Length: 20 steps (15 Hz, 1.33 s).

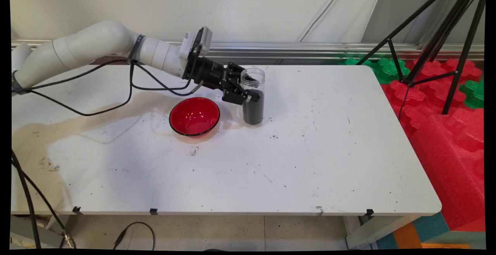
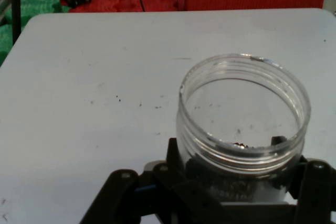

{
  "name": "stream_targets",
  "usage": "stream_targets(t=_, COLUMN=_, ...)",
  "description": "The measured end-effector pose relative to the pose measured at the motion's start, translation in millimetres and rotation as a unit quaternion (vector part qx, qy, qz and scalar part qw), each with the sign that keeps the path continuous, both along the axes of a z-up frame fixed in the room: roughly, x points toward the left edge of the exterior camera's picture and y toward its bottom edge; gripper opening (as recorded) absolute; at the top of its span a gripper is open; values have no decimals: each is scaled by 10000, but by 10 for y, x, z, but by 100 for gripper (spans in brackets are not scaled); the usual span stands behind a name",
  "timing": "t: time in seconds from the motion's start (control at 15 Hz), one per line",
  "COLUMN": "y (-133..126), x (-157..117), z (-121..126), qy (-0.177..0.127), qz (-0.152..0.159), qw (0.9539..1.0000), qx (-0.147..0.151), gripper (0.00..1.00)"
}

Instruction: Pour the black seasoning powder in the red bowl

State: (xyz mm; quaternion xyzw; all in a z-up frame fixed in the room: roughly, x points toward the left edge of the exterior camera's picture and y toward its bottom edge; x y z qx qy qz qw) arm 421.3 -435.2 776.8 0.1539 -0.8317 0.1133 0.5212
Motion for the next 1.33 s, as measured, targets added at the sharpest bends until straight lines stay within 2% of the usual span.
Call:
stream_targets(t=0.8, y=79, x=163, z=413, qy=175, qz=137, qw=9997, qx=-75, gripper=0)
stream_targets(t=1.33, y=203, x=498, z=734, qy=233, qz=321, qw=9991, qx=-114, gripper=0)
